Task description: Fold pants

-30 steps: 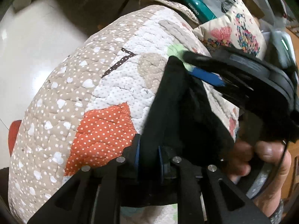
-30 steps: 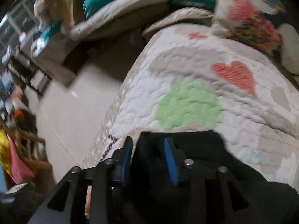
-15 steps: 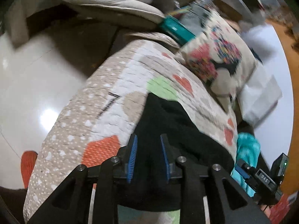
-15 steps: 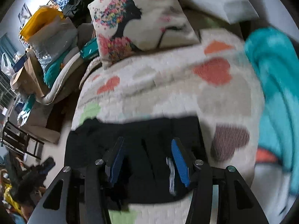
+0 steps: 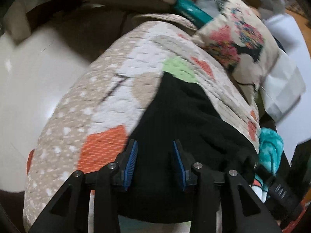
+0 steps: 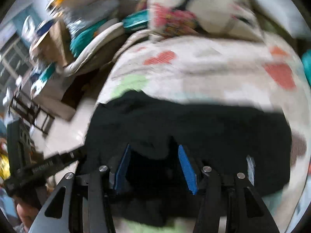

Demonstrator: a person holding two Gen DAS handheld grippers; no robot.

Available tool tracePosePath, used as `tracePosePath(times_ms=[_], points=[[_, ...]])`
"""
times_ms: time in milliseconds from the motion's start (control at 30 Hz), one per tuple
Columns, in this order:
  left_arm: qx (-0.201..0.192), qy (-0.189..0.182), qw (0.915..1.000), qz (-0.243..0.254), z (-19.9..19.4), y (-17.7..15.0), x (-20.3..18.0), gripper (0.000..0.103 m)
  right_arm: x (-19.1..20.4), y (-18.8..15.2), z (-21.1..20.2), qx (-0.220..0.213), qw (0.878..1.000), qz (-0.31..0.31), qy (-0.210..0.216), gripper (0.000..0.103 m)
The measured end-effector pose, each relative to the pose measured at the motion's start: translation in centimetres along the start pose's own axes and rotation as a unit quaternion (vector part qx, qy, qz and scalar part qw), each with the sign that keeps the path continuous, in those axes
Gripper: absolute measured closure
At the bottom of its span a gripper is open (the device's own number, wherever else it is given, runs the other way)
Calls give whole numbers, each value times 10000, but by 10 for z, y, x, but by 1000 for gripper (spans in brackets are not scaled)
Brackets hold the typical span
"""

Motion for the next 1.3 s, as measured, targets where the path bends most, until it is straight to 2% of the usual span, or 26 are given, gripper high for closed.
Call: tracePosePath(times_ms=[100, 200, 267, 333, 433, 467, 500, 533, 600, 767, 933, 1033, 1100, 1167, 1300], points=[[-183, 346, 9987, -340, -15, -10, 22, 67, 33, 28, 30, 350, 9973, -601, 227, 47], [-56, 149, 9974, -701, -18, -24, 34, 56, 63, 47, 55, 549, 9907, -1205, 305, 47], [-20, 231, 9988, -437, -14, -28, 26, 54, 76, 53, 77, 820, 9849, -1483, 360, 47], [57, 512, 9987, 29, -3, -31, 15, 53, 81, 51, 91, 966, 9802, -1711, 260, 47], [-26, 762, 9968, 231, 6, -34, 11, 53, 91, 44, 109, 1180, 9719, -2024, 242, 47], [-12, 848, 9955, 420, 7, -34, 7, 57, 96, 41, 115, 1275, 9685, -2126, 243, 50], [12, 832, 9953, 498, 6, -33, 6, 66, 99, 38, 120, 1410, 9657, -2169, 242, 60], [86, 663, 9965, 493, 5, -32, 6, 90, 103, 36, 124, 1506, 9625, -2251, 190, 80], [159, 549, 9975, 409, 1, -28, 8, 94, 113, 36, 122, 1570, 9576, -2409, 183, 94], [240, 502, 9984, 72, -3, -22, 20, 94, 131, 47, 118, 1533, 9578, -2417, 279, 94], [15, 819, 9965, -183, -11, -16, 37, 95, 158, 50, 132, 1527, 9578, -2404, 390, 94], [130, 933, 9947, -403, -6, -15, 50, 95, 162, 46, 145, 1603, 9580, -2367, 241, 91], [171, 817, 9946, -615, -6, -15, 56, 95, 153, 47, 146, 1671, 9604, -2223, 194, 79], [153, 697, 9947, -735, -10, -12, 58, 95, 139, 52, 133, 1578, 9671, -1983, 212, 49], [-236, 557, 9951, -782, -27, -3, 54, 94, 82, 71, 60, 613, 9935, -797, 534, 43]])
Point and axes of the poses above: each gripper's, at about its wrist camera, not at the fingertips, and z roughly the way its jaws point, x to its left, y to its top, the point moved 3 cm from there along z, roughly the way its jaws point
